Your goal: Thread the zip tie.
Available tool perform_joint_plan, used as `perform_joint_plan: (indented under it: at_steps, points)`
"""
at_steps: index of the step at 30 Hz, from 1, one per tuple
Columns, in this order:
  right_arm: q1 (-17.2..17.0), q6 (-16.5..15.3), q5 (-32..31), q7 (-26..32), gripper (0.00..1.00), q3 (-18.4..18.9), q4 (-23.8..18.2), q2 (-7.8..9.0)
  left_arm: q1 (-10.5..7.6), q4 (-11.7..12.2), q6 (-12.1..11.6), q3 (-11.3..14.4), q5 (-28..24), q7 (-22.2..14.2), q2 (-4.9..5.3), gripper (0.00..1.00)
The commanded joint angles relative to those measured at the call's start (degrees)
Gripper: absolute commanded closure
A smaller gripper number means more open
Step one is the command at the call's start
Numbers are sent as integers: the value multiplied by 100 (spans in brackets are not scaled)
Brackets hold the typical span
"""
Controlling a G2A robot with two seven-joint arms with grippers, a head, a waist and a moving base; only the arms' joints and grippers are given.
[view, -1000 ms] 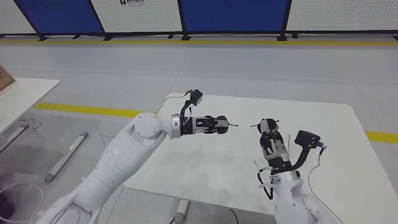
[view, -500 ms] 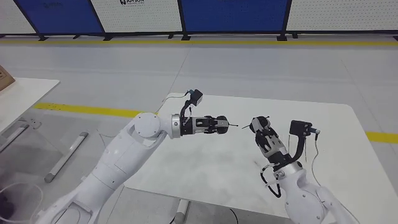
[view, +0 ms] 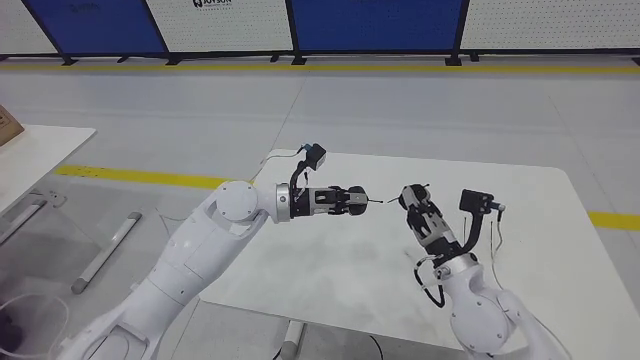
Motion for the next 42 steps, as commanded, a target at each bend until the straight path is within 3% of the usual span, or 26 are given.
perform_joint_plan:
  at_steps: [1,10,42]
  points:
    - [12,-17,20,-2,100,-6,17,-17,0,0,0,0,0,0,0,100]
    - [-7,-36,29,-11,100,6,20,-21,0,0,0,0,0,0,0,100]
    - [-116,-138,-78,183,100,87,158,-283,0,0,0,0,0,0,0,100]
